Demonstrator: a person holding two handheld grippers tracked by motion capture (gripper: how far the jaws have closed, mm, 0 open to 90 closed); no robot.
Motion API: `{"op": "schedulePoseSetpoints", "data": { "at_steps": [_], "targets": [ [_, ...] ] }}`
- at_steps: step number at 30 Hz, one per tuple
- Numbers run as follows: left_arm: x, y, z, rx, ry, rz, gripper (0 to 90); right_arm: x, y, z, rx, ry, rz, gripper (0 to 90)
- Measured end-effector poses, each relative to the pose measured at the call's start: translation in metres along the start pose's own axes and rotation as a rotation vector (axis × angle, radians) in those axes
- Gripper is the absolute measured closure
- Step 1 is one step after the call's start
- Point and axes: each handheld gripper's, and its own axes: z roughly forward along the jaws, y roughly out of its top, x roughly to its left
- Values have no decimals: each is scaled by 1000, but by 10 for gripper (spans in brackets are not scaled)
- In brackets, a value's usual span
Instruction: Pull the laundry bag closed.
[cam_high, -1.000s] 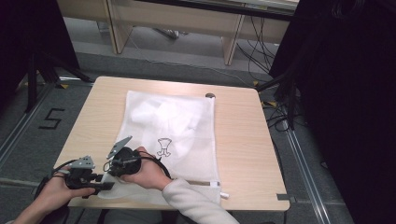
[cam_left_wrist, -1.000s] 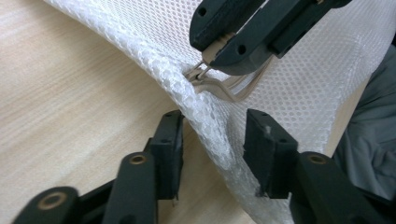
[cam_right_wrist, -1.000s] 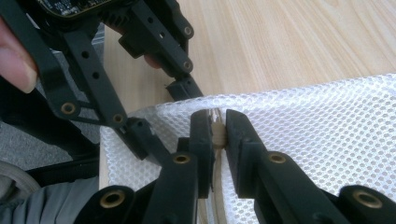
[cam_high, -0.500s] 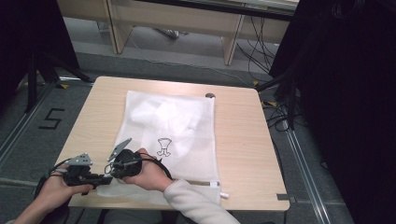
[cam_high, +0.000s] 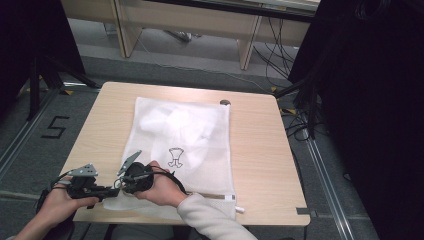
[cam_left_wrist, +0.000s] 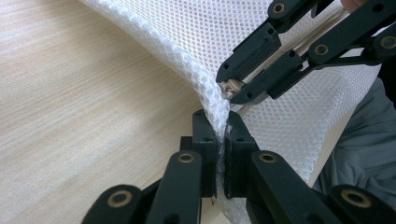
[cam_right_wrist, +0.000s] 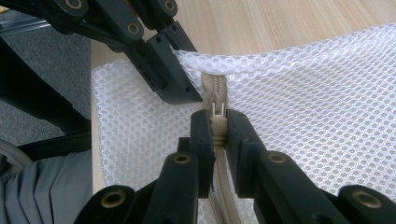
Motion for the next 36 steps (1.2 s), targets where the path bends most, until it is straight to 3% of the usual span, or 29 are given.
{"op": "schedulePoseSetpoints", "data": {
  "at_steps": [12, 23, 24, 25, 34, 36],
  "targets": [
    [0, 0, -2, -11, 4, -1, 847, 1, -5, 1, 26, 8, 15, 823],
    [0, 0, -3, -33, -7, -8, 847, 0, -8, 0, 34, 7, 11, 823],
    [0, 0, -3, -34, -5, -7, 847, 0, -9, 0, 27, 10, -6, 824],
    [0, 1, -3, -32, -16, -9, 847, 1, -9, 0, 32, 8, 17, 823],
    [-1, 1, -4, -44, -3, -4, 847, 0, -11, -3, 33, 9, 7, 824],
    [0, 1, -4, -42, -5, -5, 847, 1, -12, -3, 40, 7, 24, 823]
  ]
}}
